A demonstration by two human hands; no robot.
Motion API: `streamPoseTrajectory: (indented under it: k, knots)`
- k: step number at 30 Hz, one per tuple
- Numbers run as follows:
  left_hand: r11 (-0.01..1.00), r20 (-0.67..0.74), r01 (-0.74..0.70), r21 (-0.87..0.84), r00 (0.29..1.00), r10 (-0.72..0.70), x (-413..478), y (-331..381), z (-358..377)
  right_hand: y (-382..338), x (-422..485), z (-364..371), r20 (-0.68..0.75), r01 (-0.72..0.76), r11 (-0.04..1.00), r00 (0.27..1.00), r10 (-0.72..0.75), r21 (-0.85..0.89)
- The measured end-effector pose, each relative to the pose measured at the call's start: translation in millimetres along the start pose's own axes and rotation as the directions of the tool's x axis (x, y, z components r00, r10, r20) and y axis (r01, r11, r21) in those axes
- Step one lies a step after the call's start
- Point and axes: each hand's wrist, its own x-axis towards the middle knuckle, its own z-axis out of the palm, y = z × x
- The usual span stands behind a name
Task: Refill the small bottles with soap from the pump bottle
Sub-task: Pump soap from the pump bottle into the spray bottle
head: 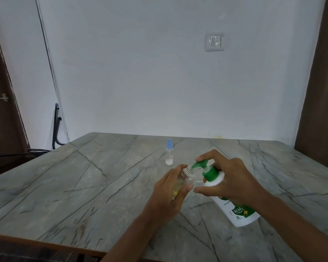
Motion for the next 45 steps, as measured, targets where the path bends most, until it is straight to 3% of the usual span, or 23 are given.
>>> streamPoseTrajectory:
  k: [17, 35, 45]
  knots:
    - [0.999, -0.037, 0.002, -0.037, 0.999, -0.004, 0.5, 0.7, -1.4, 0.0, -1.6, 3.4, 0.016, 0.034, 0.996, 0.999, -0.033, -0.084]
    - [1.0, 0.019, -0.023, -0.012, 1.0, 0.023, -2.6, -5.2, -2.1, -1.5, 2.7, 4.1, -0.029, 0.043, 0.999, 0.999, -0.042, 0.028]
    - [0.999, -0.065, -0.032, -0.022, 0.997, 0.03, 1.2, -0.1, -3.6, -0.4, 0.1, 3.4, 0.03, 0.035, 0.997, 0.999, -0.033, -0.065]
